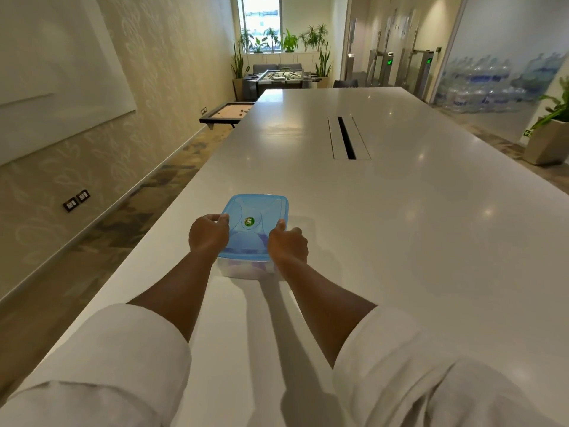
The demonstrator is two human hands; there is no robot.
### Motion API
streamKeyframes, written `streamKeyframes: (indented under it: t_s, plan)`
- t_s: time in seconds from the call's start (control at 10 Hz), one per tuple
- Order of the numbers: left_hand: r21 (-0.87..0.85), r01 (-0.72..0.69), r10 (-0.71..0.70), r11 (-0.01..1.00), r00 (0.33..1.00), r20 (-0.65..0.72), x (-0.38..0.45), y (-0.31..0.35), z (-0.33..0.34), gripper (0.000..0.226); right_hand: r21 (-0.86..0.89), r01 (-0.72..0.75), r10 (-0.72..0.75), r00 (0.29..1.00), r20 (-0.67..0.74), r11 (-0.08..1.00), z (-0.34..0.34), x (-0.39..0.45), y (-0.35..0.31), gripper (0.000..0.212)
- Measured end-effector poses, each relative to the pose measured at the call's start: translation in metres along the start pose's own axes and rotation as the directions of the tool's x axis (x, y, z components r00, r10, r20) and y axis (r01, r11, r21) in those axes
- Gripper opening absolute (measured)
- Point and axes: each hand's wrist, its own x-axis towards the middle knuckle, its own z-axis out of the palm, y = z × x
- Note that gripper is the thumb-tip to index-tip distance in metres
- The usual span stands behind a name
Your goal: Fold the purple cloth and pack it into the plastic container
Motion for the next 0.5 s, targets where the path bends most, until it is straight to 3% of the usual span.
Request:
streamKeyframes:
  t_s: [0.2, 0.3, 0.5]
  plan:
    - [0.170, 0.001, 0.001, 0.985, 1.000, -0.011, -0.001, 0.014, -0.005, 0.054, -0.049, -0.064, 0.068, 0.993, 0.099, 0.997, -0.016, 0.001, -0.002, 0.075]
    - [0.194, -0.080, 0.082, 0.978, 0.997, 0.000, -0.003, 0.031, -0.007, 0.053, -0.099, -0.026, 0.031, 0.998, 0.049, 0.995, -0.034, 0.005, 0.000, 0.072]
    - [0.198, -0.314, 0.308, 0.929, 0.949, 0.060, -0.017, 0.067, 0.006, 0.047, -0.236, 0.161, -0.189, 0.977, -0.100, 0.958, -0.077, 0.017, 0.005, 0.063]
